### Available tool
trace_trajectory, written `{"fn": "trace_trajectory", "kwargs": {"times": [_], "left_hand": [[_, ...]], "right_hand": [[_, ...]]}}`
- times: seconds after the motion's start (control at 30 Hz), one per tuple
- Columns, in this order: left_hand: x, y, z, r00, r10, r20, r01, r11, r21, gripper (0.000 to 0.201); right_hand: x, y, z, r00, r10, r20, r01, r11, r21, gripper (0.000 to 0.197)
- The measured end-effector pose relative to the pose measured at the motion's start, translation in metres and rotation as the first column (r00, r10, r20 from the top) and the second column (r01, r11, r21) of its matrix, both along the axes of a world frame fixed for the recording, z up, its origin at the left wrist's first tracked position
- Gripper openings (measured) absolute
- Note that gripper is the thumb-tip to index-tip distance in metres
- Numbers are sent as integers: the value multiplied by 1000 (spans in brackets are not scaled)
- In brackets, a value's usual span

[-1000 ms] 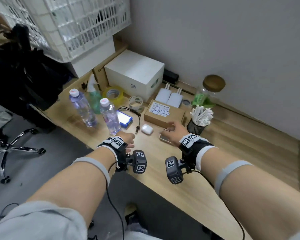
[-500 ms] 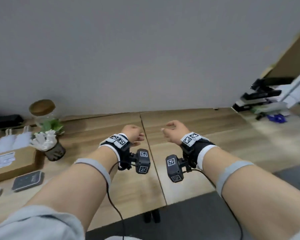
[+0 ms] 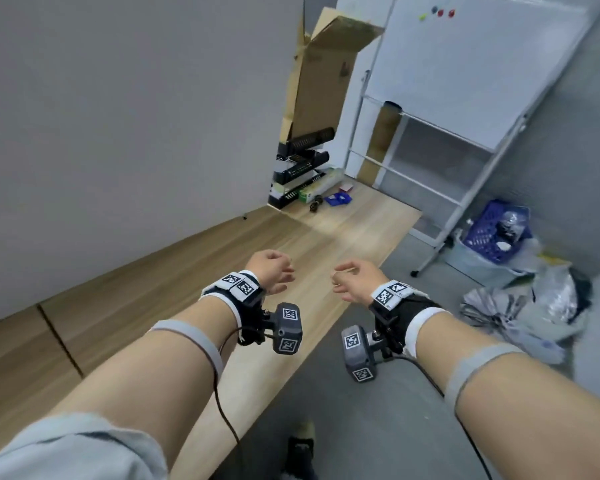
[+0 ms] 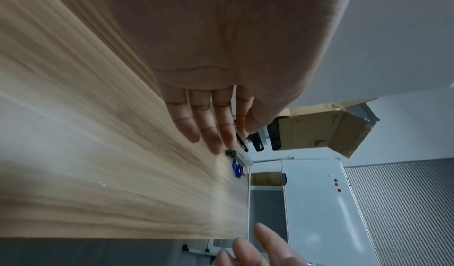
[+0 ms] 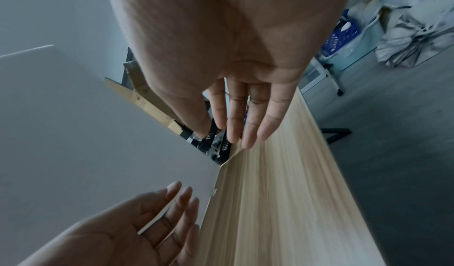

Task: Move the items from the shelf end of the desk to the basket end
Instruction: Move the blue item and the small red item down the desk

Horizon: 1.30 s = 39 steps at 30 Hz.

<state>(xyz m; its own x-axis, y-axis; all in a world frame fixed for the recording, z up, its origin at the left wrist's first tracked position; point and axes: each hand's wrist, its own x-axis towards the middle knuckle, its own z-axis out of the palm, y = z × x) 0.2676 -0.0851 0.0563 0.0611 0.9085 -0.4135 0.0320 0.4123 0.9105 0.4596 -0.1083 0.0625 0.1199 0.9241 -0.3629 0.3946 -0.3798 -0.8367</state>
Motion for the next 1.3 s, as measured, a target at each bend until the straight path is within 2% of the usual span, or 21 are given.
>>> {"fn": "trace_trajectory", "kwargs": {"times": [0.13, 0.37, 0.47, 0.6, 0.7, 0.8, 0.93, 1.07, 1.3], "left_hand": [[35, 63, -17, 999, 19, 31, -19, 1000, -16, 15], [69, 167, -39, 986, 148, 79, -143, 988, -58, 8], [91, 197, -46, 990, 130, 55, -125, 989, -76, 8], [126, 228, -43, 997, 78, 23, -75, 993, -90, 11], [150, 249, -41, 998, 54, -12, -55, 994, -92, 8], [172, 272, -43, 998, 43, -51, -48, 994, -95, 15], [208, 309, -52, 996, 58, -71, -64, 993, -94, 18], [254, 350, -63, 990, 106, -94, -116, 987, -112, 10], [329, 416, -83, 963, 229, -140, -252, 952, -175, 5]], "right_hand": [[36, 60, -8, 999, -12, 34, 13, 1000, -14, 23], [67, 176, -13, 993, 72, 95, -69, 997, -36, 23], [86, 204, -14, 994, 62, 85, -60, 998, -33, 17], [127, 225, -21, 995, 38, 87, -32, 997, -65, 19], [163, 245, -33, 995, 7, 96, 2, 996, -87, 10], [197, 269, -46, 994, -6, 109, 18, 994, -109, 6], [237, 312, -61, 995, 23, 93, -11, 992, -128, 8], [283, 365, -73, 993, 86, 84, -73, 987, -146, 17], [362, 465, -82, 962, 228, 150, -202, 965, -169, 15]]}}
